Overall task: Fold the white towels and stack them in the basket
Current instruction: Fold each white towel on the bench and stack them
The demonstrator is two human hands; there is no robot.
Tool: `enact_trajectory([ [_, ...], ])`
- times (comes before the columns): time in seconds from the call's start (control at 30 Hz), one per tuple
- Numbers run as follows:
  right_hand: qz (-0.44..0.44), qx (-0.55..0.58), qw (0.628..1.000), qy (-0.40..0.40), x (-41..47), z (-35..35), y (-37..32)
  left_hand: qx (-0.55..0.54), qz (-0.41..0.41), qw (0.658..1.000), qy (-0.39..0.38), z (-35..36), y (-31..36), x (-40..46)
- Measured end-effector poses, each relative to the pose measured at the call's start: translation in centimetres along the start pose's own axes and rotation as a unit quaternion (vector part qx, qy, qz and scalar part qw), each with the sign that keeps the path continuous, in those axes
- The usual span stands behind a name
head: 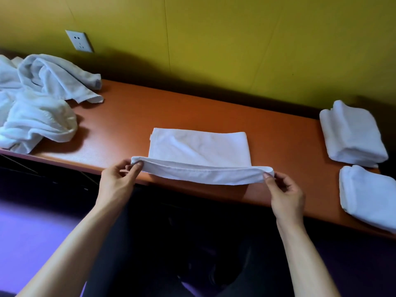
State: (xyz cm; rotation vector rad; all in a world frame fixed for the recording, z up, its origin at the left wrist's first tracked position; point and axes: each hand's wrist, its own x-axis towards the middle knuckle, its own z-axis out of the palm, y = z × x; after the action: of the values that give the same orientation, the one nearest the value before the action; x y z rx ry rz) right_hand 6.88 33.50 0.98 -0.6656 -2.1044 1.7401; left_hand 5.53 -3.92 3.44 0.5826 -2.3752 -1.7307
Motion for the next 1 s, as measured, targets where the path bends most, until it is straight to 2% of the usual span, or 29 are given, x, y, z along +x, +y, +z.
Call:
enact_trajectory([
  [0.1, -0.047, -0.034, 0.998, 0.0, 2.5, 1.6, -0.5, 0.084, 0.048, 0.995, -0.005, 0.8, 0.3, 2.4],
  [0.2, -0.089, -0.06, 0.994, -0.003, 5.7, 3.6, -0.8, 0.065, 0.061, 0.996, -0.022, 2.4, 0.6, 5.1],
  [0.37, -0.072, -0.104, 0.992, 0.01, 11.0, 6.8, 0.1, 0.067, 0.036, 0.997, 0.001, 5.4, 1.0, 10.0],
  [0.63, -0.079, -0.16, 0.984, -0.003, 16.1, 10.5, 2.0, 0.166, 0.02, 0.986, 0.026, 8.6, -1.0, 15.9],
  [0.77, -0.075, -0.205, 0.976, -0.018, 16.8, 11.4, 3.2, 0.138, -0.013, 0.99, 0.041, 9.9, -2.4, 16.0],
  [0.8, -0.078, -0.217, 0.973, -0.022, 16.7, 11.3, 3.4, 0.142, 0.0, 0.989, 0.051, 10.1, -2.8, 15.6],
  [0.87, -0.148, -0.27, 0.951, -0.01, 16.5, 10.7, 4.0, 0.217, 0.075, 0.971, 0.063, 10.4, -3.5, 14.0],
  [0.93, -0.266, -0.343, 0.901, -0.024, 16.0, 10.5, 4.2, 0.29, 0.181, 0.939, 0.035, 11.5, -4.1, 11.5],
  [1.0, -0.362, -0.383, 0.842, -0.118, 15.4, 11.2, 4.5, 0.333, 0.274, 0.902, -0.033, 13.1, -4.3, 8.7],
])
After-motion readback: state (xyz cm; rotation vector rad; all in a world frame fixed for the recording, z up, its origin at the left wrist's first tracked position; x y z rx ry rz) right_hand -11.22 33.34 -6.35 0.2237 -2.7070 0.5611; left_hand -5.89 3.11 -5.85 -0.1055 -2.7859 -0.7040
